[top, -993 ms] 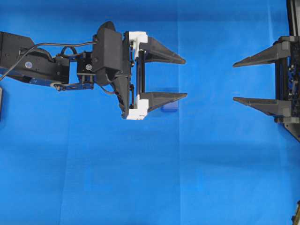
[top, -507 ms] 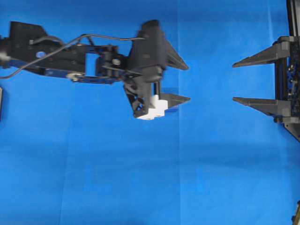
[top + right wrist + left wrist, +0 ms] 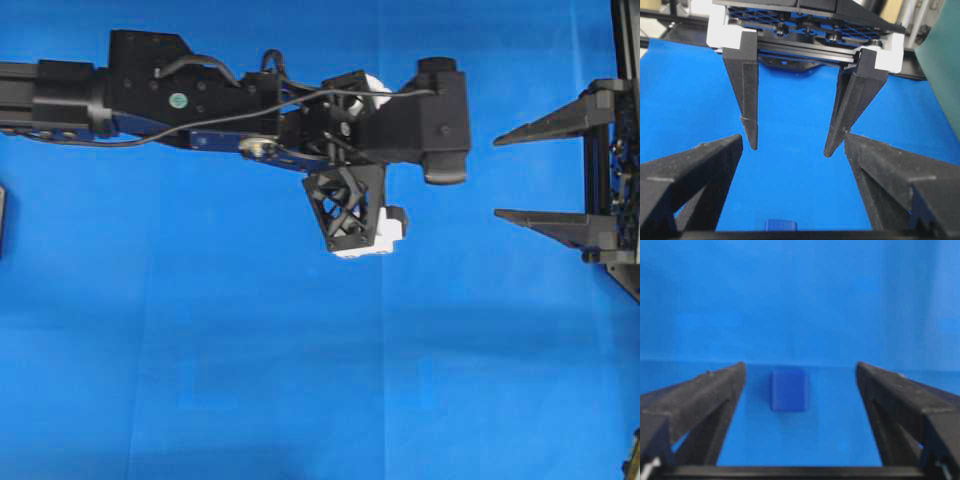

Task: Handover the blue block to the right arm after grasping it with the left arm, then place it in the designated position.
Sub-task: 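Lower the open left gripper over the blue cube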

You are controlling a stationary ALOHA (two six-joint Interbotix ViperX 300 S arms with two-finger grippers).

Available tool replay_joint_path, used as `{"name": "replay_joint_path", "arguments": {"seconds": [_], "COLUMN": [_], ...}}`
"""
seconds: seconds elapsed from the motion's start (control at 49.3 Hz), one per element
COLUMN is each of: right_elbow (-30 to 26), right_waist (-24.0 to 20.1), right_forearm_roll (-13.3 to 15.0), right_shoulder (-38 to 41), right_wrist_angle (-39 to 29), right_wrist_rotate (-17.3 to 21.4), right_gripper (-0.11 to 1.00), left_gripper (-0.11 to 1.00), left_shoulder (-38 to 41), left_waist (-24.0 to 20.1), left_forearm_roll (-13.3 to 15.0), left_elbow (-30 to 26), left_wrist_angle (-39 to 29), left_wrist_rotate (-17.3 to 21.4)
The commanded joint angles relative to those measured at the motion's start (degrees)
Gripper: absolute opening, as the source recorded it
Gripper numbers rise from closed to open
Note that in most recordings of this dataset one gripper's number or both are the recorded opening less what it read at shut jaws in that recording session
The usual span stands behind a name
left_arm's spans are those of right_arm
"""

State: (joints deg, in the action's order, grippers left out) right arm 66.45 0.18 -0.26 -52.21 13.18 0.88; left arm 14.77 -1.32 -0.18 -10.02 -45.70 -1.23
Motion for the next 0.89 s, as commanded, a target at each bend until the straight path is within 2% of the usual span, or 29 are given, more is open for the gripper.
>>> {"name": "replay_joint_path", "arguments": {"seconds": [0.0,0.872], "right_elbow": [-1.23,-1.49], "right_waist": [0.0,0.09], "right_forearm_roll": [-0.18,-0.18], "right_shoulder": [0.26,0.26], "right_wrist_angle": [0.09,0.0], "right_wrist_rotate": [0.09,0.09], "right_gripper": [0.95,0.95], "left_gripper": [0.93,0.93], "left_shoulder": [-0.35,-0.09], "left_waist": [0.0,0.18], "left_forearm_roll": [-0.09,-0.09], "left_elbow": [-3.25,-2.99], "left_wrist_angle": [-1.67,-1.67], "left_wrist_rotate": [0.18,-0.09]}}
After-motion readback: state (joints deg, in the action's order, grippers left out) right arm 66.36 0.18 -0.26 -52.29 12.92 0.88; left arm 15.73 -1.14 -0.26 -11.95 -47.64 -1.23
